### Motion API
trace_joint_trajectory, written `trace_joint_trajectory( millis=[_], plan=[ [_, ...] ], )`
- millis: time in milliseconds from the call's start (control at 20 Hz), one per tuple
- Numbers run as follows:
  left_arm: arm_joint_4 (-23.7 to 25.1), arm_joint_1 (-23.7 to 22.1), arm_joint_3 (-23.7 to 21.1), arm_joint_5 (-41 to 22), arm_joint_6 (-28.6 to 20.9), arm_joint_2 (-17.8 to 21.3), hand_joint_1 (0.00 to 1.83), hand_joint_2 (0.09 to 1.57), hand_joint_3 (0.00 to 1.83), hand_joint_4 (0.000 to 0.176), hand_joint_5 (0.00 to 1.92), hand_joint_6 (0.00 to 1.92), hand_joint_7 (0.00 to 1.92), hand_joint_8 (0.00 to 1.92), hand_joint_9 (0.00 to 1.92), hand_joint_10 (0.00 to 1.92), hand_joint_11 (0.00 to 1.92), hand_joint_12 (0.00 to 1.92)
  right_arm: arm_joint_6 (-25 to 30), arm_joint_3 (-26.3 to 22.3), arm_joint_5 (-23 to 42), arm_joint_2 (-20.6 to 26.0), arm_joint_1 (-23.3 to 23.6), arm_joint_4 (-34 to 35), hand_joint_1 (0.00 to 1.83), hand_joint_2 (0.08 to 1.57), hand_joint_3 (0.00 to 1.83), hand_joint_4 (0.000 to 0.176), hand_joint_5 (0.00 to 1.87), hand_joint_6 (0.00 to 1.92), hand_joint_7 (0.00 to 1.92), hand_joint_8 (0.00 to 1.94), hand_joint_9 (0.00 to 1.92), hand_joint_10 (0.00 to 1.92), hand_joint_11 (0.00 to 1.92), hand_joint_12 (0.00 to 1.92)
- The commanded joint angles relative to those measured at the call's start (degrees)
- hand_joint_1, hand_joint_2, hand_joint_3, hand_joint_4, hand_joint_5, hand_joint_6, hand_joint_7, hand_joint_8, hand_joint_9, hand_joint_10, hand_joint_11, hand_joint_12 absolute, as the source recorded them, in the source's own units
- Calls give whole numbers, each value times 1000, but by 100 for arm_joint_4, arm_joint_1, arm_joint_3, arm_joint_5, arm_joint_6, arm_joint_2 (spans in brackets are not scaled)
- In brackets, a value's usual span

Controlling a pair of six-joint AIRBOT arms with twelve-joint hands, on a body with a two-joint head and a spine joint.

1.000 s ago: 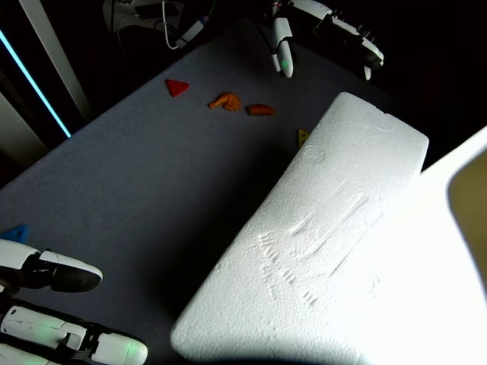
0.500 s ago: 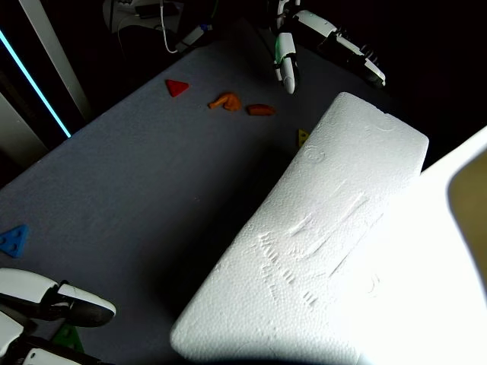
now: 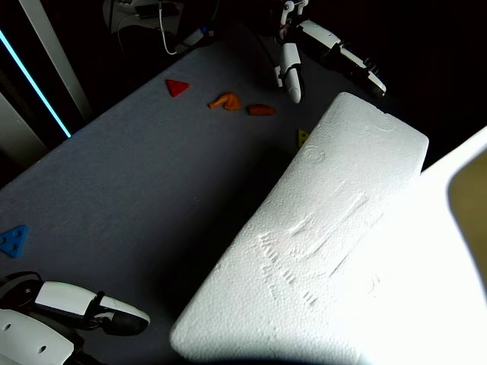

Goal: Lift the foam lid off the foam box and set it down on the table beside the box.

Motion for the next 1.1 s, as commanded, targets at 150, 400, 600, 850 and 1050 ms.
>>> trace_joint_trajectory(
  millis=[150,400,600,850,1050],
  plan=[
    [-36,-89,90,-803,-93,-50,735,1092,0,52,0,0,0,0,0,0,0,0,456,141,952,-40,44,34,721,1239,0,0,0,0,23,76,0,723,0,1915],
    [-76,-98,122,-811,-120,-92,730,1086,0,36,0,0,0,0,0,0,0,0,766,215,1037,-115,29,64,646,1273,3,0,0,0,2,585,0,1087,0,1921],
    [-69,-160,180,-727,-127,-173,746,1090,0,26,0,0,0,0,0,0,0,0,803,220,1035,-129,26,56,648,1220,0,0,0,0,0,14,0,244,0,1921],
    [-50,-237,276,-624,-139,-250,775,1090,0,32,0,0,0,0,0,0,0,0,870,235,1012,-158,-7,10,640,1217,0,0,0,0,11,10,0,627,0,1921],
    [-29,-274,332,-558,-152,-306,776,1083,0,28,0,0,0,0,0,0,0,0,870,314,899,-164,-7,9,730,1177,18,0,0,0,0,0,0,16,0,1914]
  ],
)
